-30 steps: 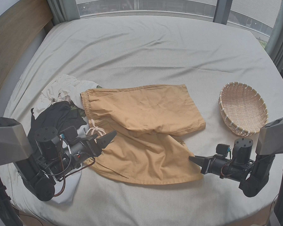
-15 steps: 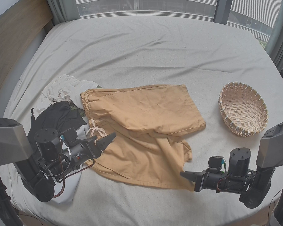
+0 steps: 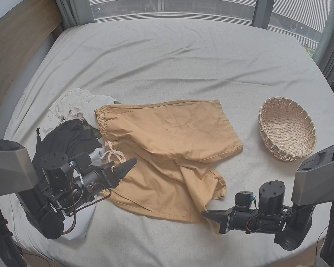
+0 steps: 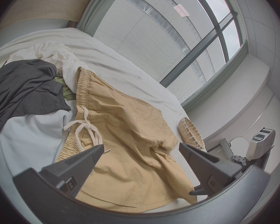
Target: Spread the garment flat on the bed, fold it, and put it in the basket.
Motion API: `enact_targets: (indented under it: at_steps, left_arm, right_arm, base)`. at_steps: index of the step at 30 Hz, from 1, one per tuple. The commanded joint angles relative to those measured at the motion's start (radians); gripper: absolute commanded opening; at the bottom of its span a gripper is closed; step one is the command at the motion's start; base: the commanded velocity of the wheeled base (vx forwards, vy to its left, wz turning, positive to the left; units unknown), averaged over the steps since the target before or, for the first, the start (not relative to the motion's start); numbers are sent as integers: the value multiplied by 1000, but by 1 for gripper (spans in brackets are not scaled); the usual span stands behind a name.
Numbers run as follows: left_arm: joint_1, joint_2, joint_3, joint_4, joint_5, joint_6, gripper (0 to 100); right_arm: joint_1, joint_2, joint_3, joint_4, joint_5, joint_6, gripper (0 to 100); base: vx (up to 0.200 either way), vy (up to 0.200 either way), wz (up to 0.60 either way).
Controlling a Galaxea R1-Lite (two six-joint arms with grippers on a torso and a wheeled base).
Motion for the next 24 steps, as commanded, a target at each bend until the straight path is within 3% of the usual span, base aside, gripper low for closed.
enact_targets:
  at_steps: [1,12,17,24]
  left_arm:
    - [1,2,0,0,0,0,100]
    - [-1,5,-3,-1,0,3,100]
    - [-2,5,-8,-1,0,3,100]
    - [-1,3,-10,0,0,3,100]
  right_arm:
    - [-39,-9,-11,-3,-43,5,100]
    - [-178,-62,16,2,-56,9,100]
    - [-191,8,-4,2,-112,9,100]
    - [-182,62,-45,2,-117,6,100]
  base:
    - [0,0,0]
    - [0,0,0]
    - [0,0,0]
    - [0,0,0]
